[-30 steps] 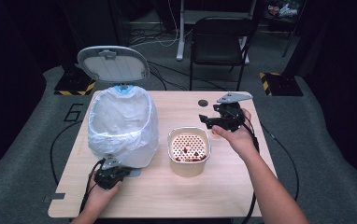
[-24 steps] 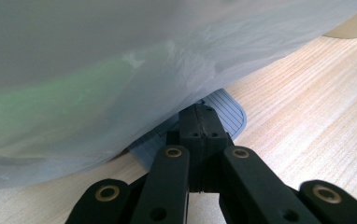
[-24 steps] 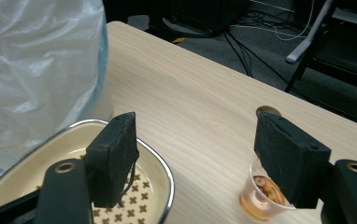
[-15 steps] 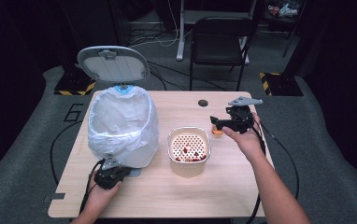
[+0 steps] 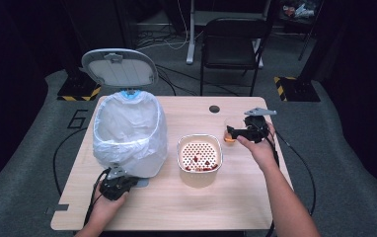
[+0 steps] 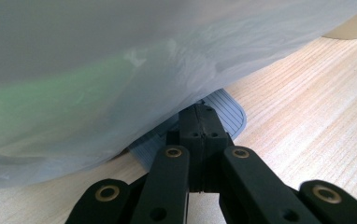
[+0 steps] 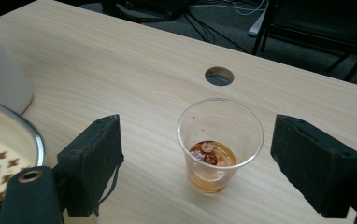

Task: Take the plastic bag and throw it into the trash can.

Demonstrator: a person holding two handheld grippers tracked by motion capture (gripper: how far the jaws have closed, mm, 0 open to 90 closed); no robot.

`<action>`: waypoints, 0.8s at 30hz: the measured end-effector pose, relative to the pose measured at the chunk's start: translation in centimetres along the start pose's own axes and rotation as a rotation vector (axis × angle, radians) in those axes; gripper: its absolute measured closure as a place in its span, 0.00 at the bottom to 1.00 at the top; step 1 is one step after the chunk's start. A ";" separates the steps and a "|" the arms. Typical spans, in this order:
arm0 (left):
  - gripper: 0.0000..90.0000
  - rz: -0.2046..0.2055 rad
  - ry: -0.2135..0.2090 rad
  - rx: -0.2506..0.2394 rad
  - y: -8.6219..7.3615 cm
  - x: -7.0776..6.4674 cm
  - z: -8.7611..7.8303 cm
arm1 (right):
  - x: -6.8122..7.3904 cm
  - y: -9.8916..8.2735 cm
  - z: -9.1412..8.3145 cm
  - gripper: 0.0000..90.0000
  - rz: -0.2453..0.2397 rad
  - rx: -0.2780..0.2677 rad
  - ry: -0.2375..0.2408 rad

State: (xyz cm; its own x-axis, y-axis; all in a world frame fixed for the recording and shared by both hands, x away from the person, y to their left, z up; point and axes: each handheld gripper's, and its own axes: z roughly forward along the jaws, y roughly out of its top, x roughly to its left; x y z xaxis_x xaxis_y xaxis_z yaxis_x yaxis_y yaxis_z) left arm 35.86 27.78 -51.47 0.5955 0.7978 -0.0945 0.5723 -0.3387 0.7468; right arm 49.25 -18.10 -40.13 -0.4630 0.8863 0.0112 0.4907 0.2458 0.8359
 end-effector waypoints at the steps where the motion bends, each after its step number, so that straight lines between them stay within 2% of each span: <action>1: 1.00 0.000 0.000 0.000 0.0 0.0 0.0 | -0.2 -0.2 0.3 0.17 0.004 -0.004 -0.003; 10: 1.00 -0.008 -0.003 -0.007 0.0 0.0 0.0 | -1.0 -1.4 2.6 0.15 0.036 0.024 -0.037; 13: 1.00 -0.009 -0.006 -0.011 -0.1 0.0 0.1 | -1.0 -1.7 3.4 0.15 0.024 0.034 -0.050; 17: 1.00 -0.014 -0.012 -0.009 -0.1 0.1 0.0 | -1.3 -2.0 4.5 0.11 0.034 0.059 -0.073; 22: 1.00 -0.018 -0.014 -0.015 -0.1 0.1 0.1 | -1.6 -2.4 5.6 0.10 0.063 0.071 -0.072; 24: 1.00 -0.018 -0.012 -0.015 -0.1 0.1 0.1 | -1.5 -2.5 5.9 0.10 0.057 0.071 -0.074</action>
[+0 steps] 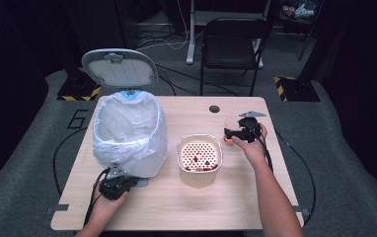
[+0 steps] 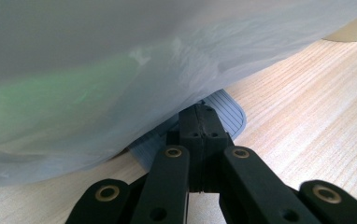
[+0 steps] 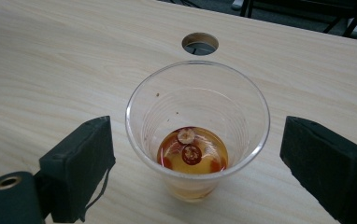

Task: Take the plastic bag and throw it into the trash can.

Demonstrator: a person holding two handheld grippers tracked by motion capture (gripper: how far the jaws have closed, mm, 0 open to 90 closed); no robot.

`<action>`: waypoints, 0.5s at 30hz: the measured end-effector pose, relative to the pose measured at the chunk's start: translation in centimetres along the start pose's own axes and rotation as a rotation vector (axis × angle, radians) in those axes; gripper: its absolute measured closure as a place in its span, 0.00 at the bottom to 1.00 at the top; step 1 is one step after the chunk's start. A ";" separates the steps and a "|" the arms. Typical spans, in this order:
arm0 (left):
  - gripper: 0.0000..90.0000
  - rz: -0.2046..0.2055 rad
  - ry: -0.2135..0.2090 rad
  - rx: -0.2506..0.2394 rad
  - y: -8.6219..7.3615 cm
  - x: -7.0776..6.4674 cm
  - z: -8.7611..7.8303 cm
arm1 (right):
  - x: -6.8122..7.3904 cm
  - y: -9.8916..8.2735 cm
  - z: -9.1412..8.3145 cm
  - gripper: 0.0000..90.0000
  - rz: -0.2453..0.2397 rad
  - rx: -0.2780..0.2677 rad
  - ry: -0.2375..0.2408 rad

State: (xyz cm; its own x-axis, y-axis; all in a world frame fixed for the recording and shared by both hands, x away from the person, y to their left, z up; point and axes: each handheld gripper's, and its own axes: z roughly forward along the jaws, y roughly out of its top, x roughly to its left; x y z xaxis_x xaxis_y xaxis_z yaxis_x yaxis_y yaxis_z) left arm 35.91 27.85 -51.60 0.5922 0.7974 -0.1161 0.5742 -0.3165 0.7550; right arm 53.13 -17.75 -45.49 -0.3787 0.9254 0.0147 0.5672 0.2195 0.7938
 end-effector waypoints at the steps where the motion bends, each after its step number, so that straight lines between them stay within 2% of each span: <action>1: 1.00 -0.008 0.015 0.004 0.0 -0.1 -0.1 | 0.0 0.0 0.1 0.12 -0.004 -0.002 -0.003; 6: 1.00 -0.003 0.016 0.004 0.0 0.0 -0.1 | 0.1 0.0 0.7 0.15 -0.004 -0.008 -0.016; 8: 1.00 0.002 0.000 0.005 0.0 0.0 0.0 | 0.2 0.0 1.1 0.15 0.007 -0.005 -0.017; 11: 1.00 -0.012 0.009 0.002 0.0 0.0 -0.1 | 0.3 -0.1 1.4 0.16 -0.009 -0.002 -0.021; 12: 1.00 -0.001 -0.002 0.002 0.0 0.0 0.0 | 0.3 -0.1 1.5 0.16 -0.010 -0.001 -0.023; 13: 1.00 -0.012 0.010 0.002 0.0 0.0 -0.1 | 0.3 -0.1 1.6 0.17 -0.010 -0.001 -0.025; 15: 1.00 -0.005 0.013 0.002 0.0 0.0 -0.1 | 0.4 -0.3 1.8 0.19 -0.015 -0.001 -0.021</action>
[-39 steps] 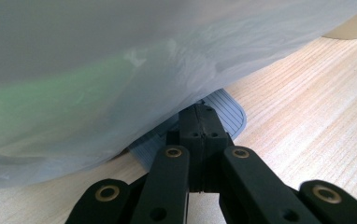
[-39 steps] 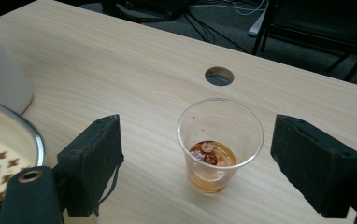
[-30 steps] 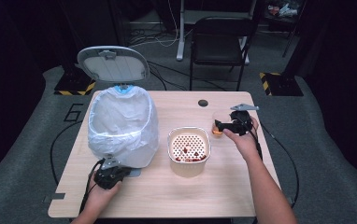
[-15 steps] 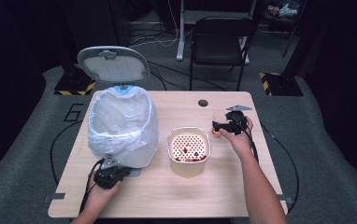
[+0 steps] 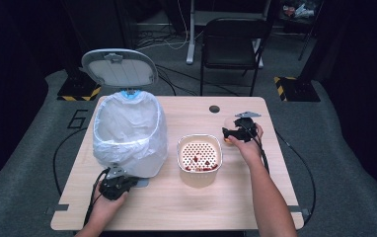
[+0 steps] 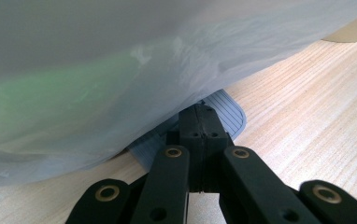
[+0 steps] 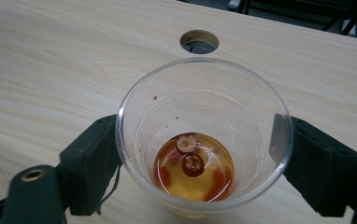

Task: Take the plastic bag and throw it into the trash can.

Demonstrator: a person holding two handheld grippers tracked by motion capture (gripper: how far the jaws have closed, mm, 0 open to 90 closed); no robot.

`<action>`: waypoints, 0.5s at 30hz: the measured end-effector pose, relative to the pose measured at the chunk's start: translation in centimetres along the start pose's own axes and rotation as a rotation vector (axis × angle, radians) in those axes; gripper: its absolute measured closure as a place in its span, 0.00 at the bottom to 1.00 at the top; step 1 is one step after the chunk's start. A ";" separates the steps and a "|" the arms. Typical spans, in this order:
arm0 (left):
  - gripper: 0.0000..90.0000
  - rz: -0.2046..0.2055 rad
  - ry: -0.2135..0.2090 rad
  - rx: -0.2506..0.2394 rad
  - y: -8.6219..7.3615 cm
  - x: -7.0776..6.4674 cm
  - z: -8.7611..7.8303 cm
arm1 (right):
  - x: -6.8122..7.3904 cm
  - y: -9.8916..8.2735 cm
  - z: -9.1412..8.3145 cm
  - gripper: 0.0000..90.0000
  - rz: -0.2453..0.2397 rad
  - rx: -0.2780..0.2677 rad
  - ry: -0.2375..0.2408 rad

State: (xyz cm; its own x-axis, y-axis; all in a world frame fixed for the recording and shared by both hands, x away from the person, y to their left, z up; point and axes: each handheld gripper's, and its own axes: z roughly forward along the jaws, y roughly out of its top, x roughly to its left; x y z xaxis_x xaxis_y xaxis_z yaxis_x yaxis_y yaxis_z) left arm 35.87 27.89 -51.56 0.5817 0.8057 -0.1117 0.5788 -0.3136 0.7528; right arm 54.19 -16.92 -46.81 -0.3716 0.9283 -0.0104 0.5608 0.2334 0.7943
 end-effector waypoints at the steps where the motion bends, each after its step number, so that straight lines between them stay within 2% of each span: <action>1: 1.00 0.000 0.000 0.000 0.0 0.0 0.0 | 0.1 -0.1 0.1 0.21 0.009 -0.007 -0.002; 6: 1.00 -0.005 -0.001 -0.002 0.0 0.0 0.0 | 0.4 -0.3 0.2 0.24 -0.005 -0.021 -0.010; 15: 1.00 0.002 -0.002 -0.001 0.0 0.1 0.0 | 0.4 -0.5 0.7 0.21 -0.029 -0.023 -0.020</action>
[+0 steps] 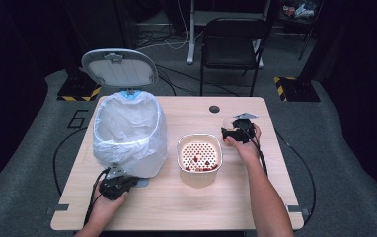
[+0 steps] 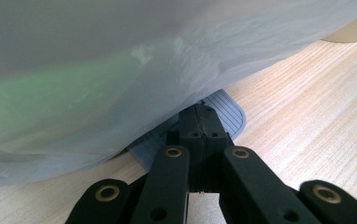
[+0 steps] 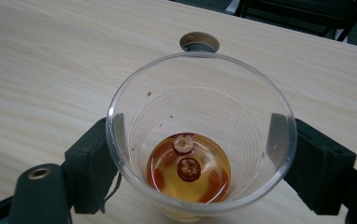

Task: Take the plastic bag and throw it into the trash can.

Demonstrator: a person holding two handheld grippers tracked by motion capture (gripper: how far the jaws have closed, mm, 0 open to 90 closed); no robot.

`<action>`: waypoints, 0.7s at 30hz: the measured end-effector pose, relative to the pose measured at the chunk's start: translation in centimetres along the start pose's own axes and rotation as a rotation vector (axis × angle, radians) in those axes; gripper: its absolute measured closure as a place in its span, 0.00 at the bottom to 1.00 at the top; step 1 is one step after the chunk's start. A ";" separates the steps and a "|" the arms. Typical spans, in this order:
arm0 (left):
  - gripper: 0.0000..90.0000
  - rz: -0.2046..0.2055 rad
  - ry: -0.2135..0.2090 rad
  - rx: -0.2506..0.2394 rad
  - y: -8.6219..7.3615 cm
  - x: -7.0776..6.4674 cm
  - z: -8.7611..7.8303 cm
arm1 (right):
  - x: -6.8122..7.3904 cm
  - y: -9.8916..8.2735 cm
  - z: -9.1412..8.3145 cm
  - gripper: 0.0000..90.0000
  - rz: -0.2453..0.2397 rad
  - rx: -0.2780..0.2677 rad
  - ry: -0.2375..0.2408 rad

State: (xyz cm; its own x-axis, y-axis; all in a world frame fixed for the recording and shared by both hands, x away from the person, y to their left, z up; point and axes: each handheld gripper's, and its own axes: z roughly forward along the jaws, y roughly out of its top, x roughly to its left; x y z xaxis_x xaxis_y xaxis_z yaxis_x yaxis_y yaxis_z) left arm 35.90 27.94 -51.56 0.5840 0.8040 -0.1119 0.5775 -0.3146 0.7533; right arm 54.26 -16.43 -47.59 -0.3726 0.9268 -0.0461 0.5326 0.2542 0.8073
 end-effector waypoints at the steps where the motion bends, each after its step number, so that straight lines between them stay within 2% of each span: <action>1: 1.00 -0.002 0.000 -0.001 0.0 0.0 0.0 | 0.0 0.0 0.0 0.22 0.001 0.001 0.001; 3: 1.00 -0.003 0.000 -0.001 0.0 0.0 0.0 | 0.1 0.0 0.2 0.22 0.012 0.003 0.002; 6: 1.00 -0.003 -0.001 0.000 0.0 0.0 0.0 | 0.1 -0.2 0.4 0.25 0.002 0.016 -0.006; 14: 1.00 -0.007 -0.001 0.000 0.0 0.0 0.0 | 0.0 -0.3 0.4 0.31 0.005 0.004 -0.003; 15: 1.00 -0.022 -0.004 0.000 0.0 -0.1 0.0 | 0.0 -0.3 0.4 0.31 0.002 0.005 -0.005; 17: 1.00 -0.005 -0.002 0.001 0.0 0.0 0.0 | 0.1 -0.3 0.4 0.31 0.009 0.004 -0.003; 21: 1.00 -0.007 -0.002 -0.006 0.0 0.0 0.0 | 0.0 -0.4 0.2 0.32 -0.009 0.006 -0.003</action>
State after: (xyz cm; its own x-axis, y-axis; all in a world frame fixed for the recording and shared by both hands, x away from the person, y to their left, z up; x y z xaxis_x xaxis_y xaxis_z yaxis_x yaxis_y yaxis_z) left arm 35.88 27.91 -51.61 0.5814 0.8050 -0.1182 0.5777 -0.3062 0.7566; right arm 54.19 -16.49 -47.99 -0.3753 0.9253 -0.0546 0.5338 0.2639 0.8034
